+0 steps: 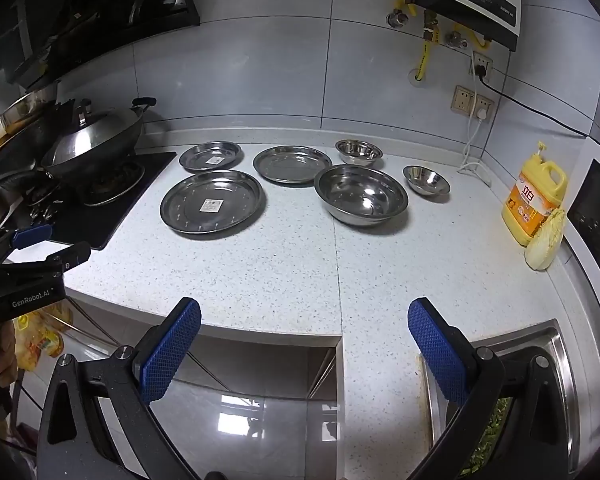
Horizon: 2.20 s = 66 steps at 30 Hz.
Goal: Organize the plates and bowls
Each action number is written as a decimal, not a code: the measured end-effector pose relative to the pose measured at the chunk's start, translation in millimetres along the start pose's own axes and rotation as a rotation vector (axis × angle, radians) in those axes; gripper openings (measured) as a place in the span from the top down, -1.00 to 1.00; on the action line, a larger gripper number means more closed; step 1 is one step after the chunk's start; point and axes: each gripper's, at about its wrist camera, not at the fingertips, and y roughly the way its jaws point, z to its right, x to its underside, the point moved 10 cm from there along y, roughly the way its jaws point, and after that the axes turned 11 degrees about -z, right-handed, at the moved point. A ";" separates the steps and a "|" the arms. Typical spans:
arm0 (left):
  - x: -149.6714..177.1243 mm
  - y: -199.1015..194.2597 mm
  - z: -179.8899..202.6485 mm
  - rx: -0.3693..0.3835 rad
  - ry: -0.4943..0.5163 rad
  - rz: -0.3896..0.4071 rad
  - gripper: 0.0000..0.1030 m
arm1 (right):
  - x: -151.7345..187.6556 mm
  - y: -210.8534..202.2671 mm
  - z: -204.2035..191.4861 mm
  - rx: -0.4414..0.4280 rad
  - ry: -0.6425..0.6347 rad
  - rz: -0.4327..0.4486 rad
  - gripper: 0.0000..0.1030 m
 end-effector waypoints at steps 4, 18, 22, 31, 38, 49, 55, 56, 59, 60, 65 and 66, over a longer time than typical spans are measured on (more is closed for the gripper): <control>1.6 -1.5 0.7 0.000 -0.001 0.004 -0.51 | -1.0 -0.5 -2.9 0.001 0.001 0.001 -0.98; 3.9 -2.8 -8.4 0.008 -0.007 0.001 -0.51 | -6.2 1.0 -8.6 0.004 0.002 0.000 -0.98; 5.0 -1.5 -12.0 0.009 -0.010 -0.001 -0.51 | -2.2 3.4 -15.4 0.006 0.002 -0.001 -0.98; 7.3 1.1 -17.5 0.011 -0.015 -0.004 -0.51 | -4.1 3.4 -19.8 0.008 -0.003 -0.002 -0.98; 7.8 3.8 -23.2 0.017 -0.016 -0.004 -0.51 | -4.8 3.1 -22.6 0.008 -0.005 0.001 -0.98; 8.1 4.1 -22.6 0.017 -0.017 -0.005 -0.51 | -4.4 2.7 -28.2 0.013 -0.006 0.000 -0.98; 10.2 5.6 -29.5 0.022 -0.017 -0.005 -0.51 | -4.2 3.0 -31.3 0.014 -0.008 -0.003 -0.98; 10.6 5.7 -31.2 0.023 -0.017 -0.004 -0.51 | -4.4 2.8 -33.0 0.015 -0.009 -0.003 -0.98; 12.2 6.2 -39.3 0.025 -0.018 -0.002 -0.51 | -5.6 2.8 -38.5 0.015 -0.010 -0.001 -0.98; 12.7 6.4 -42.2 0.026 -0.019 -0.002 -0.51 | -6.3 3.0 -40.8 0.015 -0.011 0.000 -0.98; 12.6 8.1 -55.0 0.033 -0.025 -0.001 -0.51 | -9.6 4.1 -51.7 0.013 -0.020 0.002 -0.98; 12.6 8.6 -56.8 0.034 -0.026 -0.001 -0.51 | -9.8 4.5 -54.4 0.014 -0.023 0.001 -0.98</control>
